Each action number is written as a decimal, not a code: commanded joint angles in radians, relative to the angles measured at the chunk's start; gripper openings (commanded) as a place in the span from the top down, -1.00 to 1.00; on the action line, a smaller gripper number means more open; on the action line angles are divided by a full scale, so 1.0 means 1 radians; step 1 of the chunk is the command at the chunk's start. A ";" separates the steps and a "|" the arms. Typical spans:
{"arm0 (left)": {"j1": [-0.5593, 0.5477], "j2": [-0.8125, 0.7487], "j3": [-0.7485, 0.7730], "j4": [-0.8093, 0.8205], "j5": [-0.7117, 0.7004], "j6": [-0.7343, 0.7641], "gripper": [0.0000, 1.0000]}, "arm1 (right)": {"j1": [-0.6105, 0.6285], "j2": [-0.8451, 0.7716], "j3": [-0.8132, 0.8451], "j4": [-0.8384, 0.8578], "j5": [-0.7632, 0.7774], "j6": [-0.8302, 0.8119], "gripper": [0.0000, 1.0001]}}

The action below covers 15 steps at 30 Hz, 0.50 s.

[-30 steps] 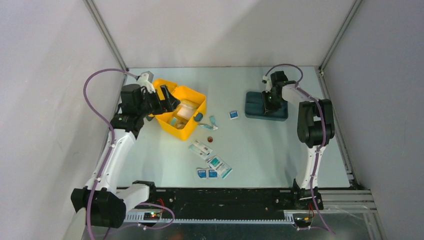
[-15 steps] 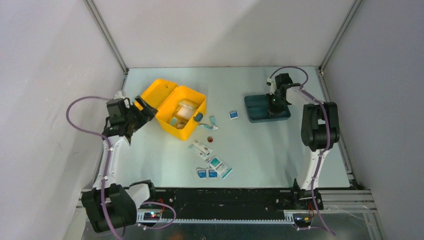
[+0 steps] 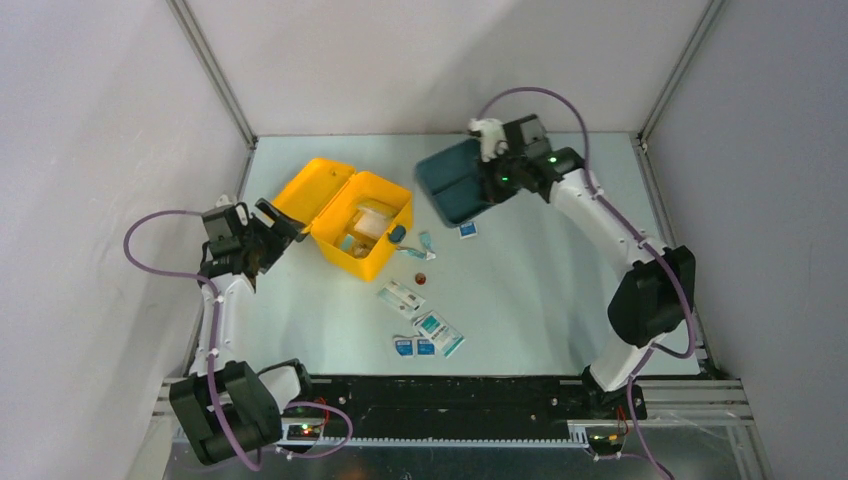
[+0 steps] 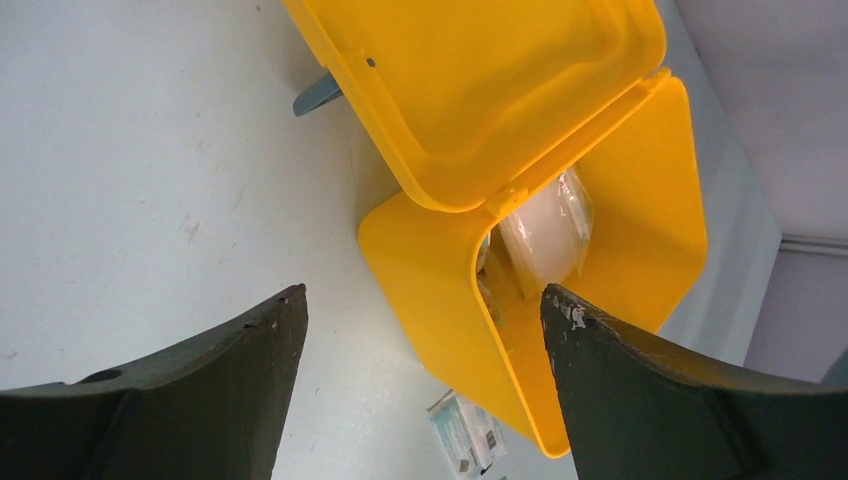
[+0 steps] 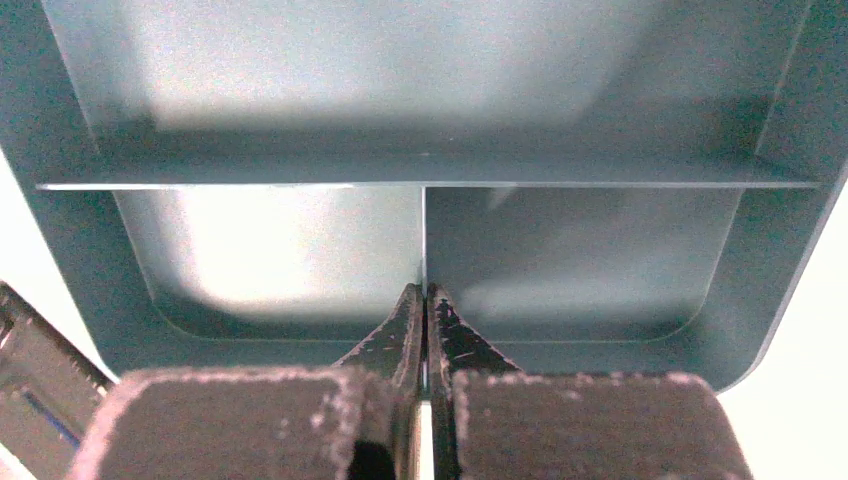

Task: Organize the medicine kit

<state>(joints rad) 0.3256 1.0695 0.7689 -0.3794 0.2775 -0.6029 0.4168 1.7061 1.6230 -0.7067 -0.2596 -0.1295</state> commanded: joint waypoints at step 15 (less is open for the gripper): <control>0.120 -0.179 -0.001 0.096 0.036 0.024 -0.83 | 0.479 0.415 0.653 -0.050 0.316 -0.198 1.00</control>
<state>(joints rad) 0.4290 0.8932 0.7719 -0.3153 0.2955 -0.5934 0.8570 2.0777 2.1746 -0.8089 -0.0856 -0.3000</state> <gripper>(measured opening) 0.917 0.012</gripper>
